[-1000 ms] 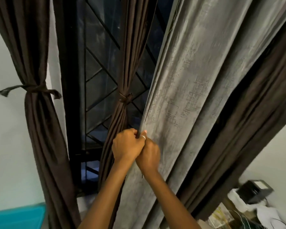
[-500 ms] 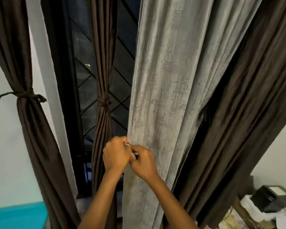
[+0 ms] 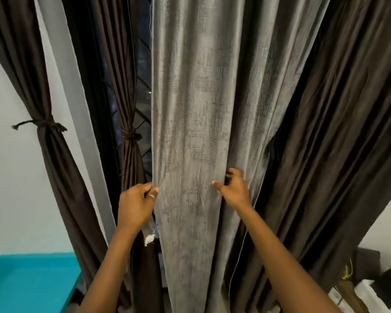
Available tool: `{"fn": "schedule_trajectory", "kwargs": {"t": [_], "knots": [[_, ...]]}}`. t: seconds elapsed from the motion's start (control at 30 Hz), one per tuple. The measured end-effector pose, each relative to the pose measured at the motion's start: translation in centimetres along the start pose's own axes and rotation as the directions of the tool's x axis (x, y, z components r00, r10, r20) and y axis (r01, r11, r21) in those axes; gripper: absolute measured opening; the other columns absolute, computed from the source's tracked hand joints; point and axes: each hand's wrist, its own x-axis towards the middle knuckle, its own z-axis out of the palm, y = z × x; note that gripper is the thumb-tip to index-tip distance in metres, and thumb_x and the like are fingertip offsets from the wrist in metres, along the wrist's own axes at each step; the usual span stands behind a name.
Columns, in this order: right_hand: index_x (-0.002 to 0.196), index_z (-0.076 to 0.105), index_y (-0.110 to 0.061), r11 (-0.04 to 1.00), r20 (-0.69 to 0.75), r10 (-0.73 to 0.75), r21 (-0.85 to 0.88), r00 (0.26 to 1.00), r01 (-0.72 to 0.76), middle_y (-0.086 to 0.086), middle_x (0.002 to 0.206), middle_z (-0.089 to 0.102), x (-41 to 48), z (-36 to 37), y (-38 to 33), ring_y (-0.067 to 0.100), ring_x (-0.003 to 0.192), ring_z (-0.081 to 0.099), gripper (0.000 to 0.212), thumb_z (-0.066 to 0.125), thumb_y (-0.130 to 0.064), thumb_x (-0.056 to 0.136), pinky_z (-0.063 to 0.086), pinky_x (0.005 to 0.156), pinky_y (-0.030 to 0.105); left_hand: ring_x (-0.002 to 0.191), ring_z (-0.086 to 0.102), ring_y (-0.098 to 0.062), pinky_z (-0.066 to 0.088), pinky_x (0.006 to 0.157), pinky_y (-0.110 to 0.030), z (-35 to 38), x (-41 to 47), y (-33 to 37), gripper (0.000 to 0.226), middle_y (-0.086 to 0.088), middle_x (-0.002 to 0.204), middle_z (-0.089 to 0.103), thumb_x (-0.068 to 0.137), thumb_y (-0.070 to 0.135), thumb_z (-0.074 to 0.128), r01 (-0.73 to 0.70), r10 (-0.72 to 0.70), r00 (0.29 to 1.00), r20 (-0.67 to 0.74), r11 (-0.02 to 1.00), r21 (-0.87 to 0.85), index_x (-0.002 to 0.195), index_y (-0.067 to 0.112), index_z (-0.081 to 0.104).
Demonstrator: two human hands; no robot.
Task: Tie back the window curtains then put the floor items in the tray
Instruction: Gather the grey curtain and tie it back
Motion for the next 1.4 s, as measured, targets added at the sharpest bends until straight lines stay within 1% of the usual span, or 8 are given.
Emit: {"fn": "schedule_trajectory", "kwargs": {"t": [0.13,0.3,0.43,0.6,0.73,0.87,1.1,1.4], "knots": [[0.088,0.06,-0.007,0.992,0.073,-0.049,-0.111,0.996,0.057,0.001,0.079,0.063,1.5,-0.3,0.8,0.018,0.077,0.062,0.018,0.074,-0.018,0.09,0.055,0.072,0.034,0.057,0.053,-0.032,0.038,0.055,-0.037,-1.3,-0.4,-0.8,0.044,-0.019,0.062,0.051,0.098,0.022,0.062,-0.007,0.007,1.0,-0.016,1.0,0.029,0.064,-0.004,0.052],[0.054,0.035,-0.018,0.966,-0.036,-0.156,-0.214,0.987,0.145,-0.007,0.05,0.038,0.4,-0.7,1.4,0.007,0.047,0.04,0.052,0.072,-0.015,0.09,0.038,0.05,0.028,0.059,0.057,-0.029,0.045,0.06,-0.041,-2.1,0.2,-1.6,0.032,-0.018,0.067,0.058,0.097,0.019,0.065,0.035,-0.028,0.995,-0.1,0.997,0.069,0.072,-0.001,0.066],[0.053,0.031,-0.018,0.939,-0.14,-0.23,-0.292,0.963,0.182,-0.004,0.053,0.036,-2.0,0.3,1.8,0.006,0.045,0.037,0.055,0.068,-0.013,0.093,0.027,0.045,0.023,0.05,0.048,-0.015,0.034,0.048,-0.026,-0.2,0.5,-1.2,0.029,-0.007,0.058,0.055,0.097,0.015,0.065,0.082,-0.07,0.984,-0.165,0.994,0.069,0.071,0.005,0.063],[0.053,0.027,-0.025,0.916,-0.145,-0.276,-0.339,0.95,0.214,-0.006,0.058,0.036,-4.1,2.1,1.4,0.006,0.053,0.041,0.058,0.065,-0.011,0.094,0.021,0.048,0.014,0.063,0.058,-0.005,0.049,0.062,-0.025,2.9,1.1,-0.2,0.012,0.005,0.076,0.067,0.091,0.018,0.073,0.159,-0.179,0.947,-0.265,0.983,-0.096,0.098,0.01,0.068],[0.055,0.033,-0.022,0.904,-0.108,-0.321,-0.33,0.941,0.271,-0.008,0.066,0.039,-5.4,5.3,-0.2,0.005,0.054,0.04,0.052,0.065,-0.011,0.094,0.025,0.051,0.015,0.069,0.069,-0.014,0.057,0.064,-0.034,4.8,2.0,0.4,0.007,0.006,0.076,0.072,0.089,0.02,0.075,0.122,-0.144,0.969,-0.199,0.985,-0.122,0.091,0.015,0.07],[0.07,0.061,-0.011,0.904,-0.073,-0.313,-0.33,0.947,0.273,0.007,0.079,0.057,-5.8,8.7,-1.9,0.02,0.068,0.057,0.025,0.061,-0.014,0.095,0.031,0.063,0.021,0.078,0.072,-0.018,0.057,0.07,-0.037,6.0,3.2,1.0,0.006,0.003,0.081,0.076,0.088,0.023,0.075,0.13,-0.152,0.982,-0.11,0.974,-0.184,0.089,0.016,0.073],[0.095,0.069,-0.011,0.887,-0.052,-0.268,-0.403,0.962,0.225,0.01,0.095,0.06,-5.1,12.2,-3.9,0.025,0.079,0.062,0.022,0.051,-0.02,0.1,0.042,0.064,0.029,0.051,0.054,-0.013,0.04,0.053,-0.031,6.1,5.0,-0.3,0.044,0.006,0.047,0.05,0.091,0.022,0.069,0.153,-0.149,0.988,0.034,0.968,-0.201,0.053,0.026,0.049],[0.105,0.069,-0.007,0.869,-0.128,-0.297,-0.446,0.946,0.212,0.012,0.091,0.06,-5.4,13.9,-4.7,0.029,0.074,0.064,0.019,0.054,-0.017,0.1,0.037,0.056,0.03,0.056,0.06,-0.012,0.053,0.057,-0.038,5.3,5.6,-0.2,0.023,0.001,0.057,0.061,0.088,0.027,0.059,0.053,-0.034,0.989,0.143,0.99,-0.131,0.067,0.018,0.057]]}}
